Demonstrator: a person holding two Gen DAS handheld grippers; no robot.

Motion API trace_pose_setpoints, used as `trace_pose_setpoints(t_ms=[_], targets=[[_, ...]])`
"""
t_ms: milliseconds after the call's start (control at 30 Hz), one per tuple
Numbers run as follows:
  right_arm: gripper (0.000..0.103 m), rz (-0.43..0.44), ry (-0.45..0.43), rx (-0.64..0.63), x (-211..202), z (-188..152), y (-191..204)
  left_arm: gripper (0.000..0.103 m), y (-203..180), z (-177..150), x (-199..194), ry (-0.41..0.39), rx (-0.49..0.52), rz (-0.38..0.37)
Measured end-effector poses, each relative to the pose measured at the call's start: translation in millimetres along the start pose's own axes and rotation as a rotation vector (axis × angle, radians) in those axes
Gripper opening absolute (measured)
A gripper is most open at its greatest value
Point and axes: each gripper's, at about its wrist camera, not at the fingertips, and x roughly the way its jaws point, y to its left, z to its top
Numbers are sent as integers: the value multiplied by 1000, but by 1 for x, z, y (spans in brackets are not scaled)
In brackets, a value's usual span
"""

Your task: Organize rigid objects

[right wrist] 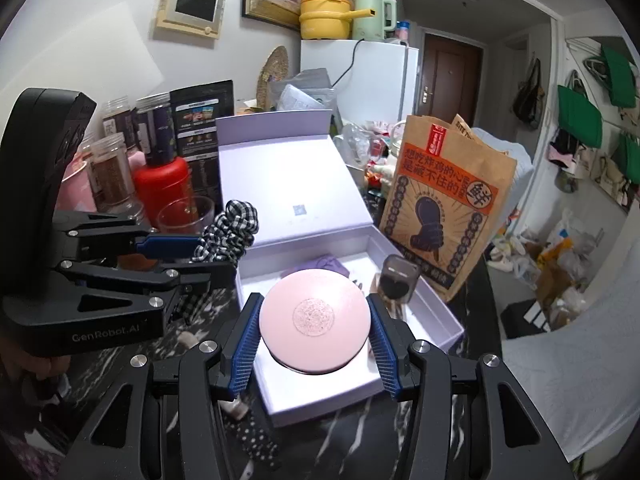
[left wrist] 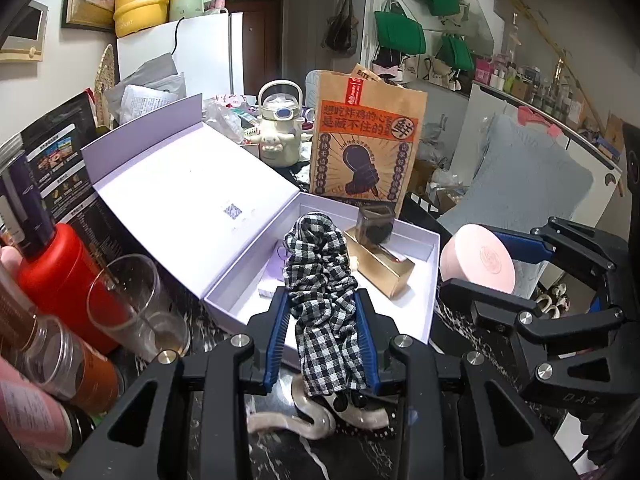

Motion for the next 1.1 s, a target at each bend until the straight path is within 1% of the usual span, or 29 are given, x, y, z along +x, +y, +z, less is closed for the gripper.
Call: trace_pose_setpoints(t_ms=[300,633,833,1100], targets=[[50,-18,-5,4,19,19,-18,32,17,24,19,-10,-9,13],[50,-64,-10,7,40,37,-39,32,33,46,45,-13,-14,39],[50,-85,7,24,57,37,-49,32,36,51,64,11,-5,36],[50,-102,53,38,76,25,-58,32,33,46,92,66,0,14]])
